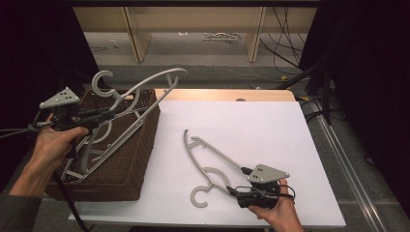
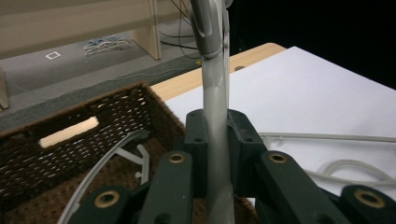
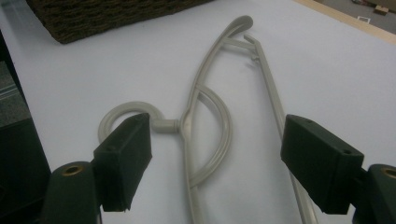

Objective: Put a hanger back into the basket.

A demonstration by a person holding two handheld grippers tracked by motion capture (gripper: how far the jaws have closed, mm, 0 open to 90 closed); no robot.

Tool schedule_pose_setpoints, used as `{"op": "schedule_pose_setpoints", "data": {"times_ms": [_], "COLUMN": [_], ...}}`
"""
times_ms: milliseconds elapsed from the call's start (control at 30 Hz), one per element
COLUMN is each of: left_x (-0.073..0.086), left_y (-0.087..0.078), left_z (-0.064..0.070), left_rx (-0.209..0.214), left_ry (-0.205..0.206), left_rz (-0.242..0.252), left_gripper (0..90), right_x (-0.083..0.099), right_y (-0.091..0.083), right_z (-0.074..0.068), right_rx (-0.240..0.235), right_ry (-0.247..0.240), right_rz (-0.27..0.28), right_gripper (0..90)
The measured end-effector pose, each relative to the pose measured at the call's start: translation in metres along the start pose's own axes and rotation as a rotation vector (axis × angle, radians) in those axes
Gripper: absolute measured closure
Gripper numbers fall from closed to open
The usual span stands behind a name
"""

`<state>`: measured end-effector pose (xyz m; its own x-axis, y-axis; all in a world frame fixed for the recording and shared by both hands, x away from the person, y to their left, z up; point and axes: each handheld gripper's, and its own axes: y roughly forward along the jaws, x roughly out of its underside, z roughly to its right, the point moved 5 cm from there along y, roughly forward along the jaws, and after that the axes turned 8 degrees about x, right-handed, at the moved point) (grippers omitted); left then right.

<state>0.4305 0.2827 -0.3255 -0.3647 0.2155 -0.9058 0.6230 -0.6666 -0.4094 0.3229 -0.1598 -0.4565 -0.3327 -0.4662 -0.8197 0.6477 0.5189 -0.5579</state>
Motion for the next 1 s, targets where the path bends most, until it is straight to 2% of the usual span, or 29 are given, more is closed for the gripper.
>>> {"op": "schedule_pose_setpoints", "data": {"times_ms": [233, 333, 467, 667, 800, 900, 1000], "left_x": [0.009, 0.017, 0.030, 0.048, 0.057, 0.064, 0.072], "left_y": [-0.009, -0.013, -0.017, -0.023, -0.028, -0.032, -0.036], "left_z": [-0.023, -0.033, -0.045, -0.059, -0.064, -0.068, -0.073], "left_rx": [-0.059, -0.066, -0.098, -0.110, -0.118, -0.121, -0.125], "left_ry": [0.038, 0.029, 0.024, 0.018, 0.024, 0.013, 0.008], "left_rz": [-0.005, -0.010, -0.021, -0.024, -0.033, -0.035, -0.054], "left_gripper": [79.5, 79.5, 79.5, 79.5, 79.5, 79.5, 79.5], "right_x": [0.000, 0.000, -0.001, -0.001, 0.000, 0.000, -0.001], "right_y": [0.000, 0.000, 0.000, 0.001, 0.002, 0.002, 0.002], "right_z": [0.001, 0.001, 0.001, 0.002, 0.001, 0.001, 0.001], "right_rx": [0.009, 0.006, 0.010, 0.012, 0.007, 0.007, 0.009], "right_ry": [0.007, 0.002, 0.003, 0.005, 0.007, 0.007, 0.004], "right_rz": [0.005, 0.007, 0.012, 0.010, 0.003, 0.002, 0.008], "right_gripper": [25.8, 25.8, 25.8, 25.8, 25.8, 25.8, 25.8]}}
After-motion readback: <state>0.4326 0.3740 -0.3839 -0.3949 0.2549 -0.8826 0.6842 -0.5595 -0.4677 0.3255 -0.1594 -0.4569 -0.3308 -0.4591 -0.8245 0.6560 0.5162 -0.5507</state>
